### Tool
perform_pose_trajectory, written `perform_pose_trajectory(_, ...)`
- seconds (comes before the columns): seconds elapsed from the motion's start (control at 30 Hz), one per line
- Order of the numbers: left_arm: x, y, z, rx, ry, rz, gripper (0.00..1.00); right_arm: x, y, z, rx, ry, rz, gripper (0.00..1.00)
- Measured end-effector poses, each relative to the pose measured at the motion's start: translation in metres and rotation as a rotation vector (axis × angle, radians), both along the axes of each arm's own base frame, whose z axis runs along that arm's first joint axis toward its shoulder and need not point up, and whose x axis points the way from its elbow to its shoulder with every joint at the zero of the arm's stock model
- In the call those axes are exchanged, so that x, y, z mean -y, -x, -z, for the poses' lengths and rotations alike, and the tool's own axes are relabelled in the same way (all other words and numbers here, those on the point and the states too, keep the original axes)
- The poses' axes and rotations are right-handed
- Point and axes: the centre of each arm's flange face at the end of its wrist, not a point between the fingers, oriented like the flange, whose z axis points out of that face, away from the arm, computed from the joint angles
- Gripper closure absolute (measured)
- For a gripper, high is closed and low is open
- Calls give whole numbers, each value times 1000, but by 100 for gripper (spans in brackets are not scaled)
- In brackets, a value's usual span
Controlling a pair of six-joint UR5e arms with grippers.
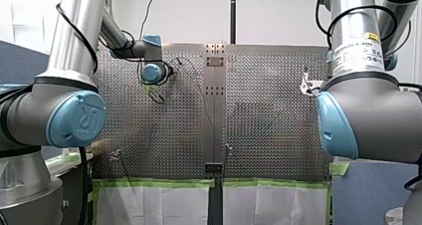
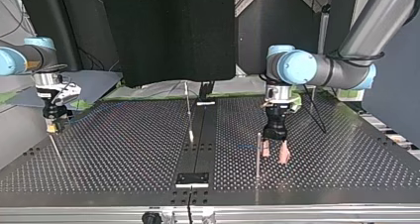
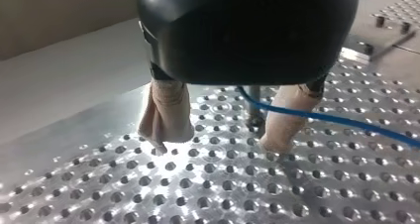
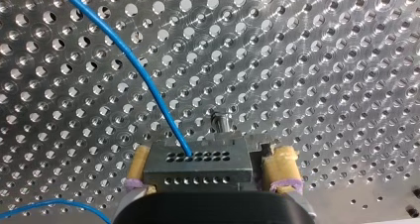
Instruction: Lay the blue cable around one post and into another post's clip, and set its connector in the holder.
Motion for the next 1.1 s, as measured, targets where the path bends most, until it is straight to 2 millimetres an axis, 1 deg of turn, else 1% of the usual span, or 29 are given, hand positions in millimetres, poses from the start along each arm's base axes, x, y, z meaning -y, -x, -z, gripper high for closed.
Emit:
perform_pose_trajectory(0.27, -1, 11, -9, -32, 71, -6, 2, 0, 0, 0, 0, 0, 0, 1)
perform_pose_trajectory(0.43, 1, 18, -10, -68, 44, -12, 2, 0, 0, 0, 0, 0, 0, 1)
perform_pose_trajectory(0.57, 7, 26, -8, -100, 2, -7, 2, 0, 0, 0, 0, 0, 0, 1)
perform_pose_trajectory(0.67, 11, 34, -8, -121, -31, -3, 2, 0, 0, 0, 0, 0, 0, 1)
perform_pose_trajectory(0.77, 11, 46, -8, -144, -63, -11, 2, 0, 0, 0, 0, 0, 0, 1)
perform_pose_trajectory(0.97, 5, 75, -7, -190, -121, -55, 2, 0, 0, 0, 0, 0, 0, 1)
perform_pose_trajectory(1.1, 1, 92, -9, -178, -145, -71, 2, 0, 0, 0, 0, 0, 0, 1)
